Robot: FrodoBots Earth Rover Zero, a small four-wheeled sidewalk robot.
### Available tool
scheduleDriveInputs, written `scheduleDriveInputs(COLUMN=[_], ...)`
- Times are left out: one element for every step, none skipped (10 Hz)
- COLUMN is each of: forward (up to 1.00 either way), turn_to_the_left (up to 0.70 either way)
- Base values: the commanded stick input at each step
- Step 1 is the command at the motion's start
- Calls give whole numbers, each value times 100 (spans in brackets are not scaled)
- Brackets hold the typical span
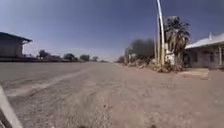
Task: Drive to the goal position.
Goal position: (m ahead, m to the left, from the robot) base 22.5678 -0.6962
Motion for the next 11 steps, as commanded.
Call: scheduleDriveInputs(forward=[70,70,70,70,70,70,70,70,70,70,70], turn_to_the_left=[0,0,0,0,0,0,0,0,0,0,0])
